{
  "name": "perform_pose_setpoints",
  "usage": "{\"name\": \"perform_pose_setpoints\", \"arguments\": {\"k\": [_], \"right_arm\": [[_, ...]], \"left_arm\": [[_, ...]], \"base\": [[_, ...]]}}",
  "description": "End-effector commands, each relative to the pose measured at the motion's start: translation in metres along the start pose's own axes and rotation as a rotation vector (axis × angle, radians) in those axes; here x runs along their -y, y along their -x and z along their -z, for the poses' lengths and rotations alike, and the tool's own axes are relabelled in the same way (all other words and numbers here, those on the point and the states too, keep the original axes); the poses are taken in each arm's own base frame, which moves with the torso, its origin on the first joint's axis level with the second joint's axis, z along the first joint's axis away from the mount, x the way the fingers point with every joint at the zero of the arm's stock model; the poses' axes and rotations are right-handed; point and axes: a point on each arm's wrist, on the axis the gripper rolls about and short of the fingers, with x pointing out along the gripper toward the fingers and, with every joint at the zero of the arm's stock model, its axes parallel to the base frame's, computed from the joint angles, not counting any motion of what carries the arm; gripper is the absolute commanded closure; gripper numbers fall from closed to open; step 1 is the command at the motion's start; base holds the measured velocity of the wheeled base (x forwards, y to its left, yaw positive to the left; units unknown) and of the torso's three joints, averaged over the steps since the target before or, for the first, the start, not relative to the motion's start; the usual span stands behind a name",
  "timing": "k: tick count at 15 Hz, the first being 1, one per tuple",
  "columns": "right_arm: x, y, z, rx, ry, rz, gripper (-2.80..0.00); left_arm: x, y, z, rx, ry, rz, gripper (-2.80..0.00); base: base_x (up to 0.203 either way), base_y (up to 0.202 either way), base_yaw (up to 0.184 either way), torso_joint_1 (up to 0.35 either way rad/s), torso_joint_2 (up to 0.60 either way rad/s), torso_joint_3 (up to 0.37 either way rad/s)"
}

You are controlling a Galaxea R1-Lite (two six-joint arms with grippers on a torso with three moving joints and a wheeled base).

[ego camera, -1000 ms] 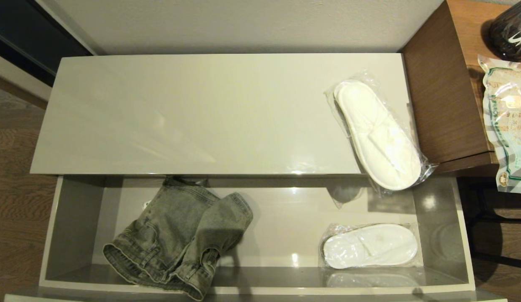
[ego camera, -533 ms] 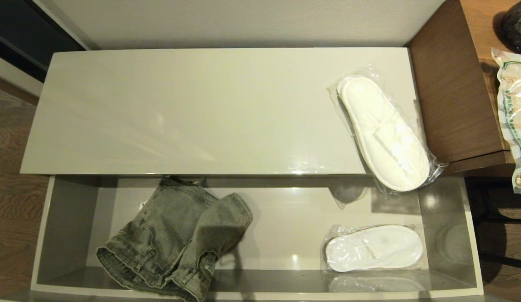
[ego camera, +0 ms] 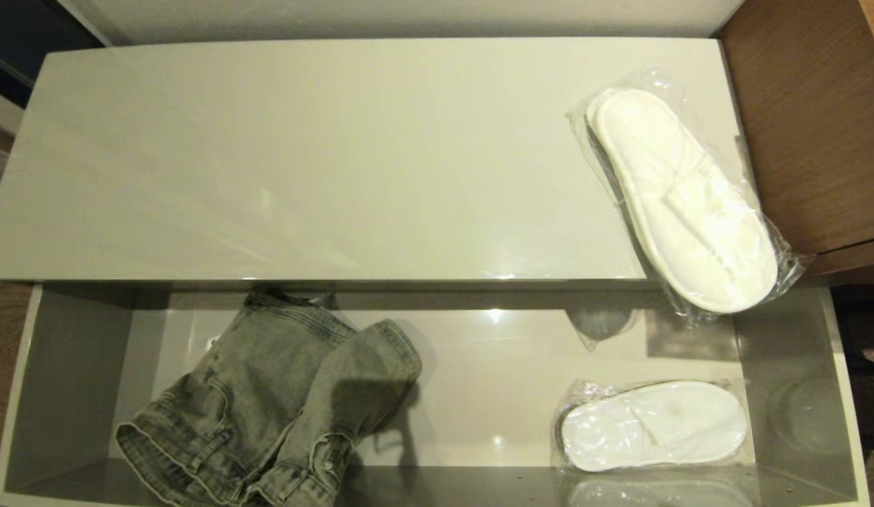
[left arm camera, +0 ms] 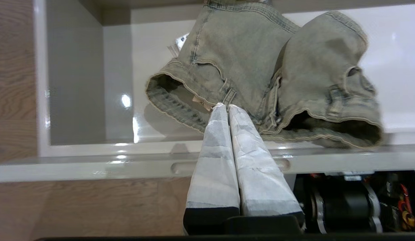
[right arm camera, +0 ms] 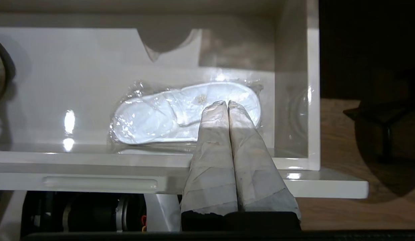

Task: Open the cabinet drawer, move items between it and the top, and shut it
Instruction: Close the drawer

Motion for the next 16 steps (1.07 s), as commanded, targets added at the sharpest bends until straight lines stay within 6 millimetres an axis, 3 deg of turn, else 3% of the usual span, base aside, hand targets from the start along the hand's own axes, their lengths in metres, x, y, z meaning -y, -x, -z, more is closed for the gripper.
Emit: {"name": "perform_pose_setpoints", "arguments": {"k": [1, 5, 16], "right_arm": [[0.0, -0.0002, 0.0004, -0.003, 0.001, 0.0, 0.0], [0.0, -0.0002, 0.0004, -0.003, 0.001, 0.0, 0.0], [0.0, -0.0002, 0.0004, -0.003, -0.001, 0.0, 0.0]], "left_arm": [[0.0, 0.0, 0.0, 0.0, 0.0, 0.0, 0.0], [0.0, 0.0, 0.0, 0.0, 0.0, 0.0, 0.0], [0.0, 0.0, 0.0, 0.0, 0.0, 0.0, 0.0]], "base": [[0.0, 0.0, 0.0, -0.339, 0.53, 0.186], [0.0, 0.0, 0.0, -0.188, 0.28, 0.091], [0.0, 0.0, 0.0, -0.006, 0.01, 0.004]]}}
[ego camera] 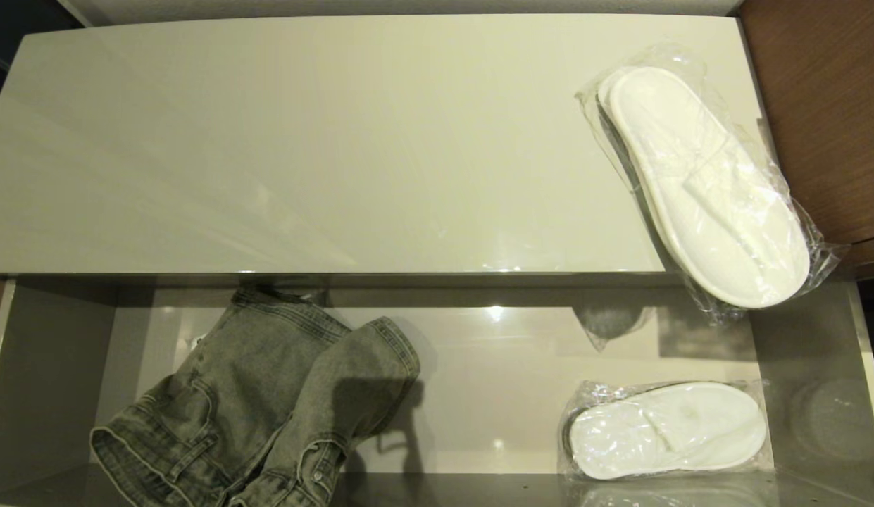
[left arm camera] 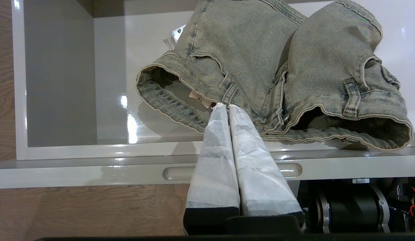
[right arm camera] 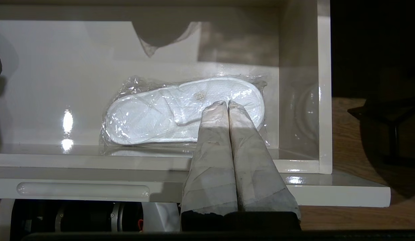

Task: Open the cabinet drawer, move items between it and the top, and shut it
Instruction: Close the drawer

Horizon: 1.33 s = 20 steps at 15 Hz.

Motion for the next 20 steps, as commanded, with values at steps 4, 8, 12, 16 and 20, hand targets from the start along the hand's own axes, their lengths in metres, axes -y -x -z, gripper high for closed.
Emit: {"name": "perform_pose_setpoints", "arguments": {"k": [4, 8, 12, 16, 20], "right_arm": [[0.0, -0.0002, 0.0001, 0.0, -0.002, -0.001, 0.0], [0.0, -0.0002, 0.0001, 0.0, -0.002, 0.001, 0.0], [0.0, -0.0002, 0.0001, 0.0, -0.002, -0.001, 0.0], [0.0, -0.0002, 0.0004, -0.003, 0.0, -0.001, 0.0], [0.0, -0.0002, 0.0004, -0.003, 0.001, -0.001, 0.0]], "left_arm": [[0.0, 0.0, 0.0, 0.0, 0.0, 0.001, 0.0], [0.0, 0.0, 0.0, 0.0, 0.0, 0.0, 0.0], [0.0, 0.0, 0.0, 0.0, 0.0, 0.0, 0.0], [0.0, 0.0, 0.0, 0.0, 0.0, 0.0, 0.0], [0.0, 0.0, 0.0, 0.0, 0.0, 0.001, 0.0]], "base": [[0.0, 0.0, 0.0, -0.021, 0.0, -0.01], [0.0, 0.0, 0.0, -0.009, 0.0, -0.013], [0.0, 0.0, 0.0, -0.006, 0.0, -0.005], [0.0, 0.0, 0.0, 0.0, 0.0, 0.0], [0.0, 0.0, 0.0, 0.002, 0.0, 0.006]]}}
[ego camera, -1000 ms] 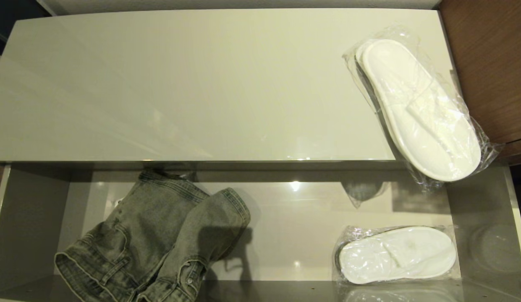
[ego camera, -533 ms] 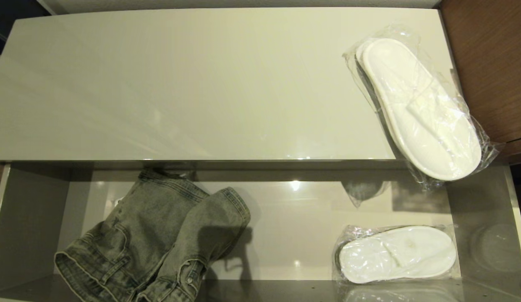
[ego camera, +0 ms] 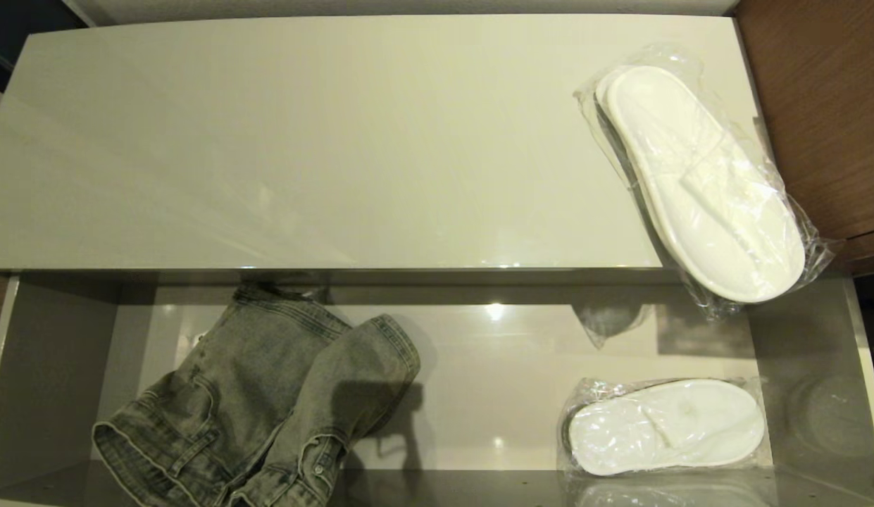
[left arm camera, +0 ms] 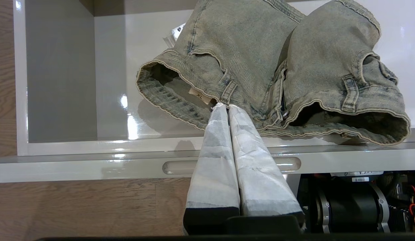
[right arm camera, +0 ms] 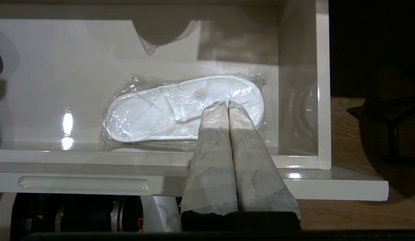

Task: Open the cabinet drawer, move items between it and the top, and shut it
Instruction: Close the drawer

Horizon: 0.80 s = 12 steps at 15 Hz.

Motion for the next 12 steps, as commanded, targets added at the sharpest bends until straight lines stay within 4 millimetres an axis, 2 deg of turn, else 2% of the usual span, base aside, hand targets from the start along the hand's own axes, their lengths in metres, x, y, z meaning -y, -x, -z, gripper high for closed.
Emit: {"name": "perform_pose_setpoints", "arguments": {"k": [1, 12], "right_arm": [[0.0, -0.0002, 0.0004, -0.003, 0.001, -0.001, 0.0], [0.0, -0.0002, 0.0004, -0.003, 0.001, -0.001, 0.0]], "left_arm": [[0.0, 0.0, 0.0, 0.0, 0.0, 0.001, 0.0], [0.0, 0.0, 0.0, 0.0, 0.0, -0.001, 0.0]], "base": [[0.0, 0.0, 0.0, 0.0, 0.0, 0.0], [0.0, 0.0, 0.0, 0.0, 0.0, 0.0]]}}
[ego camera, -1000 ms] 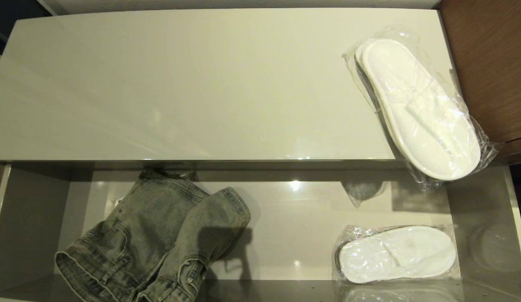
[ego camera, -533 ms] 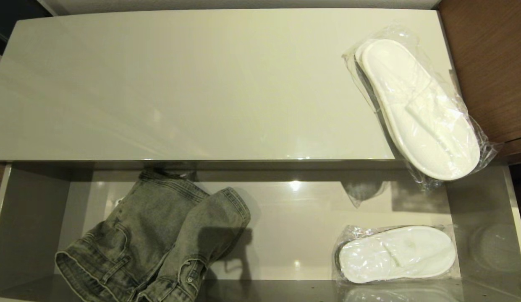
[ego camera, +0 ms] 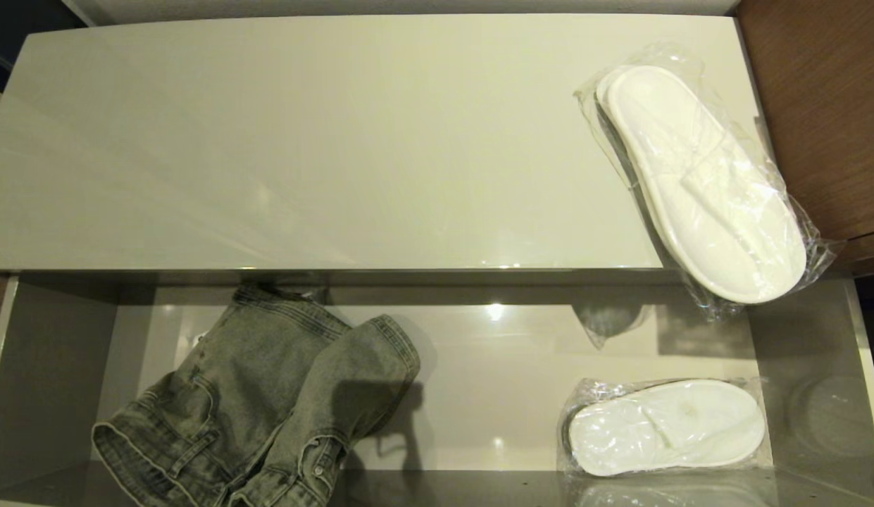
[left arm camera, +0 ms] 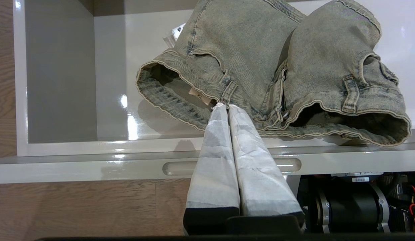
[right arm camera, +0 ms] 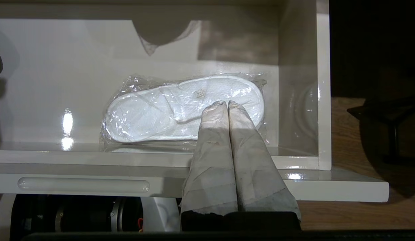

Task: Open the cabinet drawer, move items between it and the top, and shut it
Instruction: Close the drawer

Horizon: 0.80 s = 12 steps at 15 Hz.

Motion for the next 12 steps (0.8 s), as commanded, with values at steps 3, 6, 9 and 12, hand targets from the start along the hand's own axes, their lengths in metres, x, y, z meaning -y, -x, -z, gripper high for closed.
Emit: {"name": "perform_pose_setpoints", "arguments": {"k": [3, 6, 9, 12], "right_arm": [[0.0, -0.0002, 0.0004, -0.003, 0.001, -0.001, 0.0], [0.0, -0.0002, 0.0004, -0.003, 0.001, -0.001, 0.0], [0.0, -0.0002, 0.0004, -0.003, 0.001, -0.001, 0.0], [0.0, -0.0002, 0.0004, -0.003, 0.001, -0.001, 0.0]], "left_arm": [[0.0, 0.0, 0.0, 0.0, 0.0, 0.001, 0.0], [0.0, 0.0, 0.0, 0.0, 0.0, 0.0, 0.0], [0.0, 0.0, 0.0, 0.0, 0.0, 0.001, 0.0], [0.0, 0.0, 0.0, 0.0, 0.0, 0.001, 0.0]], "base": [[0.0, 0.0, 0.0, 0.0, 0.0, 0.0], [0.0, 0.0, 0.0, 0.0, 0.0, 0.0], [0.0, 0.0, 0.0, 0.0, 0.0, 0.0], [0.0, 0.0, 0.0, 0.0, 0.0, 0.0]]}}
